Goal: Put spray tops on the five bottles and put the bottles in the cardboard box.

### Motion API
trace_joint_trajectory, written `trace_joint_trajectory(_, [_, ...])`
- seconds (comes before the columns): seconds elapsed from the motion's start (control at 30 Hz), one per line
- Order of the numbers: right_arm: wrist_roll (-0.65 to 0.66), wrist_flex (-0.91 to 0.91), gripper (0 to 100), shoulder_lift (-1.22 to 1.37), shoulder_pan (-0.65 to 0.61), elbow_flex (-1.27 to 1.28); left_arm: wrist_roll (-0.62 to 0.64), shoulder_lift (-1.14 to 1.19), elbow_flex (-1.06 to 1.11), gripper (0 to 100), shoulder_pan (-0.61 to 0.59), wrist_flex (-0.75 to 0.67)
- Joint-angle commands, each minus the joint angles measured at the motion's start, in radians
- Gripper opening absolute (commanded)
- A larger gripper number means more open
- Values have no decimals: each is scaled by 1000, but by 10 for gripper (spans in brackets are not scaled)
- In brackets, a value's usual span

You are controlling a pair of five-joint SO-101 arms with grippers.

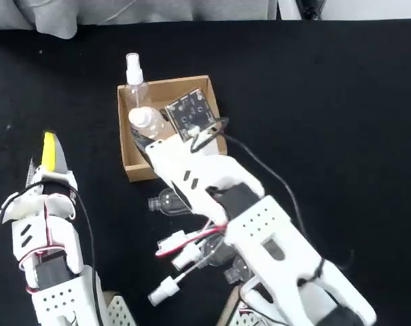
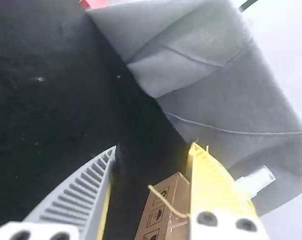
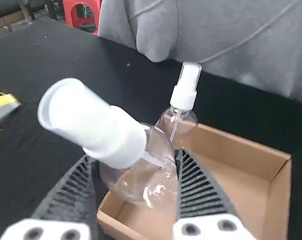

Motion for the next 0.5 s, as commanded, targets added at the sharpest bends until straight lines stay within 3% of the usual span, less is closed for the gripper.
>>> trace_joint_trajectory(0.0, [-34,-87,21,41,21,-87,0,-8,28,212,-2,-26])
trace_joint_trajectory(0.47, [-89,-114,21,275,21,-229,0,-8,28,212,1,-25])
